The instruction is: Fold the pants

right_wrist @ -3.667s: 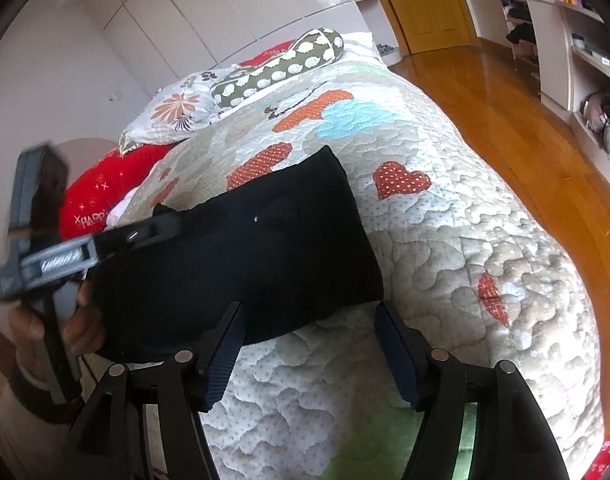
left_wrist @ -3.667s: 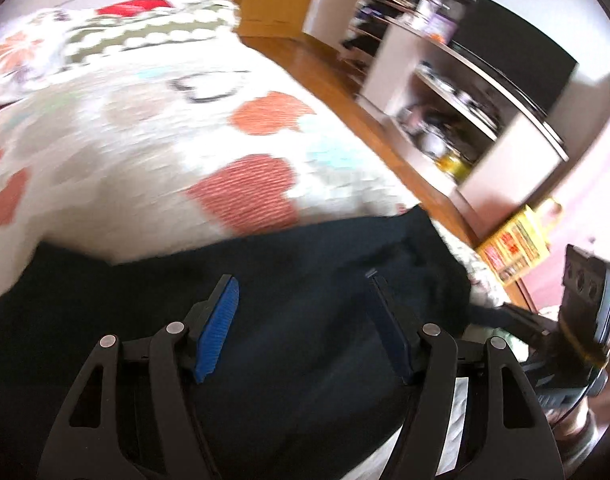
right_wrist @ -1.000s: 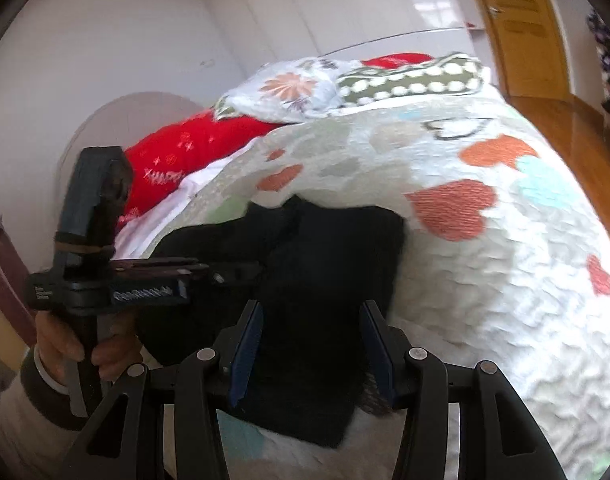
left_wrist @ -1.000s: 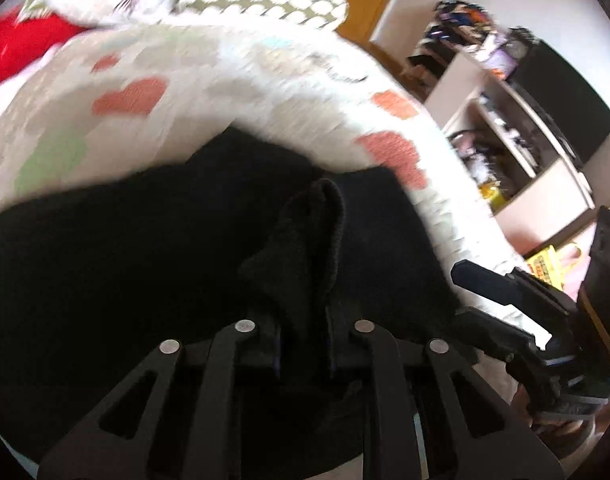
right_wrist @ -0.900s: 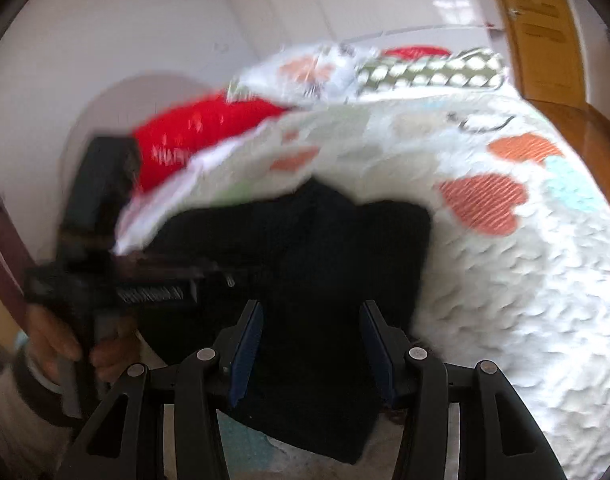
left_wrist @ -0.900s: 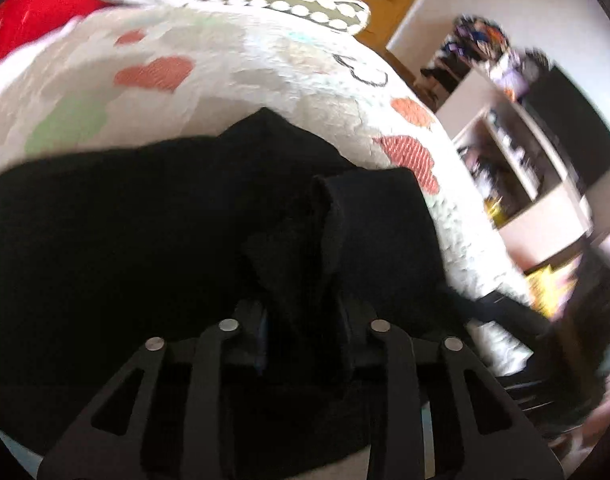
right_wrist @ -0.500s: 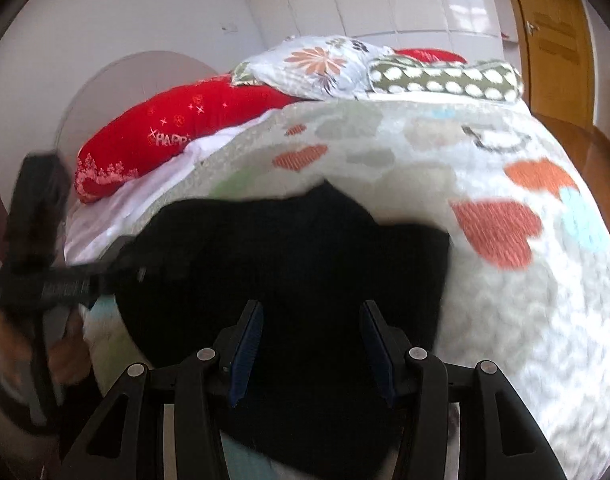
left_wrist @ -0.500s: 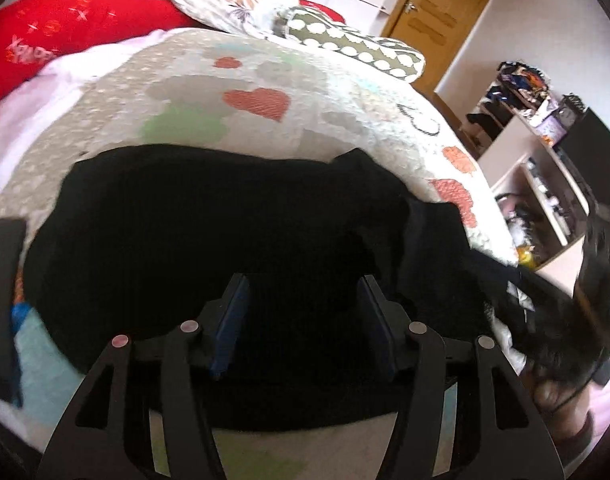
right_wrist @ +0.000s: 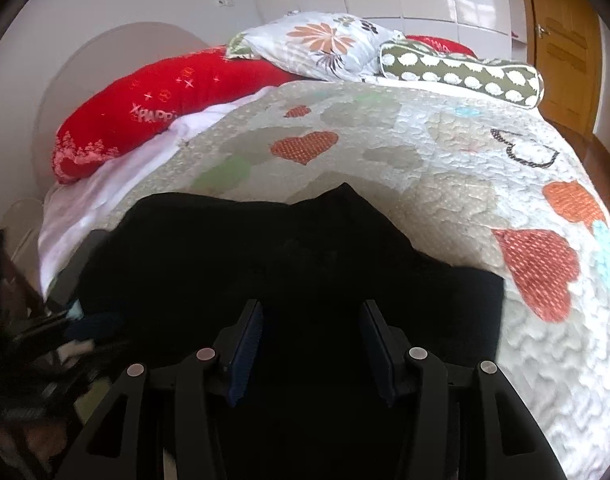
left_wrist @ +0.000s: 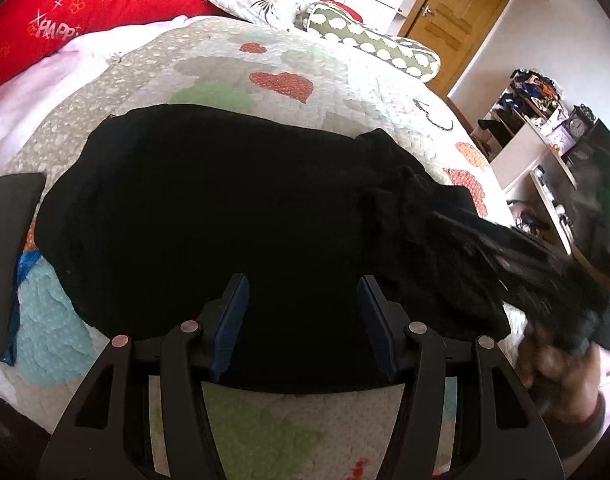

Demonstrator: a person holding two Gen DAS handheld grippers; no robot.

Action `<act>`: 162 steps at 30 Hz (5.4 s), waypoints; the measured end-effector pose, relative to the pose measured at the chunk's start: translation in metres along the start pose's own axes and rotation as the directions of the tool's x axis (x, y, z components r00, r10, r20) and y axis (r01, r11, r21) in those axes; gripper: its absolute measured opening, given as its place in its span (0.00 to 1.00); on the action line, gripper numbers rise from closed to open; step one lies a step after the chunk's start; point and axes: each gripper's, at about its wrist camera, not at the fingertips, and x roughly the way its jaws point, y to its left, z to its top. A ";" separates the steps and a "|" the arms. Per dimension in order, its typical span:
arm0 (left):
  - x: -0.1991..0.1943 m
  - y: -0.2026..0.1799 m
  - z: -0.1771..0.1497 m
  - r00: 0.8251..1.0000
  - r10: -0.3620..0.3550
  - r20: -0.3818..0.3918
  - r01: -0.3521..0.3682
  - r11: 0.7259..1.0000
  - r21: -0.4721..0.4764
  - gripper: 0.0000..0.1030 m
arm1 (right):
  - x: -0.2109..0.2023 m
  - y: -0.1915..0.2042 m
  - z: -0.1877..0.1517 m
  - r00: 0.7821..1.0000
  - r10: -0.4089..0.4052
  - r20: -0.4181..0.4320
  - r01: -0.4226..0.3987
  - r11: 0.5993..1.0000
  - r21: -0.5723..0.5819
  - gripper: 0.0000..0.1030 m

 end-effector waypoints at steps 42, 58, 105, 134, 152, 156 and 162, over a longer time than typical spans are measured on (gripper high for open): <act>-0.057 0.064 -0.024 0.990 0.016 0.142 0.016 0.975 -0.220 0.58 | 0.048 0.047 -0.012 0.991 -0.014 -0.132 -0.006 0.988 -0.153 1.00; -0.043 0.108 -0.038 0.985 0.007 0.171 0.060 0.923 -0.380 0.65 | 0.039 0.094 0.066 0.984 0.179 -0.006 -0.177 0.968 -0.176 0.96; -0.029 -0.107 -0.057 0.957 -0.240 0.166 0.146 0.887 0.438 0.29 | -0.048 -0.084 -0.044 0.985 0.141 0.103 -0.171 0.896 0.410 0.69; -0.037 -0.046 -0.031 0.957 -0.191 0.218 0.151 0.971 0.185 0.73 | -0.024 -0.062 -0.029 0.993 -0.098 0.058 0.088 0.984 0.156 0.15; 0.048 -0.062 0.037 0.993 0.104 0.058 -0.111 0.984 0.137 0.74 | 0.001 -0.060 -0.012 0.999 -0.021 0.029 0.015 0.980 0.199 0.34; 0.055 -0.062 0.035 0.990 0.122 0.075 -0.132 0.981 0.140 0.78 | 0.007 -0.065 -0.013 0.999 -0.014 0.048 0.004 0.979 0.203 0.35; 0.044 -0.061 0.029 0.989 0.112 0.096 -0.124 0.983 0.132 0.77 | -0.020 -0.052 -0.018 0.998 -0.041 0.041 0.032 0.982 0.184 0.37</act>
